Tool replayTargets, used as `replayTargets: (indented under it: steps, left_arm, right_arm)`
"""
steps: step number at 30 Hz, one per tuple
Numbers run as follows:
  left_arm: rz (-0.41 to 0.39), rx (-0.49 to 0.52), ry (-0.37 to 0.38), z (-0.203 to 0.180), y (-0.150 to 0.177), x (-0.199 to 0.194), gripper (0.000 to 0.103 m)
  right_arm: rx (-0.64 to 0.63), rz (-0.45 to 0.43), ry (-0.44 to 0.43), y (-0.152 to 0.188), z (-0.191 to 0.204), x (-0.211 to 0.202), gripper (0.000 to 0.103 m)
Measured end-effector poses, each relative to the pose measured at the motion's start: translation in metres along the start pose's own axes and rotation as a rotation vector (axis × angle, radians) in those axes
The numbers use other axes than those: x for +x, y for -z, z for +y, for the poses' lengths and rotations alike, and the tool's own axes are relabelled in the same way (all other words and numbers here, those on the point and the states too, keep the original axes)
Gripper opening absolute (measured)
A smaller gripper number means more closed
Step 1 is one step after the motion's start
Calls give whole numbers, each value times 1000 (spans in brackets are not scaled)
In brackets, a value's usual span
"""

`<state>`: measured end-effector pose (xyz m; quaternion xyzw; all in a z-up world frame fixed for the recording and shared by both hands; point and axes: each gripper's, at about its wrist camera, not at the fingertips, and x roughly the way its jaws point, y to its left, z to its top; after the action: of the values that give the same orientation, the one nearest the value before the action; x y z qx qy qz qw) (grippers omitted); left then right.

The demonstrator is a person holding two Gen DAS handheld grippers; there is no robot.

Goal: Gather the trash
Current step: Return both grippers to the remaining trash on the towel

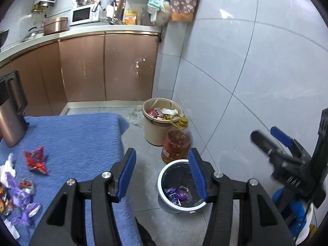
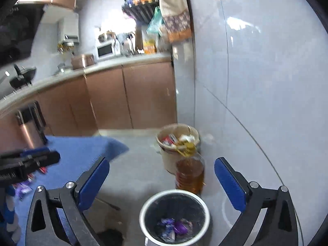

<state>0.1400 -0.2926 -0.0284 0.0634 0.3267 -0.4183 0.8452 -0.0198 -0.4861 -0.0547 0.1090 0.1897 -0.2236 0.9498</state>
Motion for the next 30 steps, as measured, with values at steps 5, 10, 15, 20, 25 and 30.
replayTargets:
  steps: [5, 10, 15, 20, 25, 30]
  left_arm:
    - [-44, -27, -41, 25, 8, -37, 51]
    - [-71, -85, -87, 60, 23, -73, 51]
    - [-88, -157, -151, 107, 49, -98, 51]
    - [-110, -231, -226, 155, 73, -123, 51]
    - [-145, -268, -300, 195, 94, -151, 51]
    - [-125, -312, -369, 228, 125, -158, 51]
  right_arm:
    - [7, -75, -70, -17, 18, -23, 103]
    - [3, -113, -168, -26, 39, -36, 103]
    - [-39, -68, -248, -28, 70, -31, 103]
    - [-78, -26, -307, -24, 104, -22, 103]
    - [-118, 13, -388, -17, 138, -10, 103]
    - [-167, 77, -466, -7, 172, 9, 103]
